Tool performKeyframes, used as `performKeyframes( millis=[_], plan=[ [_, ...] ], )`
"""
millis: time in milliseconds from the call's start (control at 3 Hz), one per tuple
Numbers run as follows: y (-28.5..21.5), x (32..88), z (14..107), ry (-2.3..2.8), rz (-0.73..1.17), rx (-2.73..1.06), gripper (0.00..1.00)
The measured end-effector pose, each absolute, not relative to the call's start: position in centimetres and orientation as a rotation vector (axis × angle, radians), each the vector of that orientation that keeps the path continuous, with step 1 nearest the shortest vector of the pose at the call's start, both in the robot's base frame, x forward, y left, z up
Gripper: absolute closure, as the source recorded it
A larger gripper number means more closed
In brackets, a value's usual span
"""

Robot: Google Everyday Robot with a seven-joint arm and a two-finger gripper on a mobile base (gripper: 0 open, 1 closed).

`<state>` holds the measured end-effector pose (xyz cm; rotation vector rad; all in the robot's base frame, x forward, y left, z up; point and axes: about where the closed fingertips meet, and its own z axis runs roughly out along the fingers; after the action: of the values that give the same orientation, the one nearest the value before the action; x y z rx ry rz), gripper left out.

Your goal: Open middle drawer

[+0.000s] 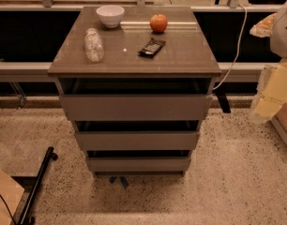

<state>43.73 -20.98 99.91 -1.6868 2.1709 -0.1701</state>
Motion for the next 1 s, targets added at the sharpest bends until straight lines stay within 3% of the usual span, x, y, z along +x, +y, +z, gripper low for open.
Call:
performKeyframes(
  millis=[1000],
  plan=[
    [-21.39, 43.99, 98.02, 2.167, -0.275, -1.663, 0.00]
  ],
)
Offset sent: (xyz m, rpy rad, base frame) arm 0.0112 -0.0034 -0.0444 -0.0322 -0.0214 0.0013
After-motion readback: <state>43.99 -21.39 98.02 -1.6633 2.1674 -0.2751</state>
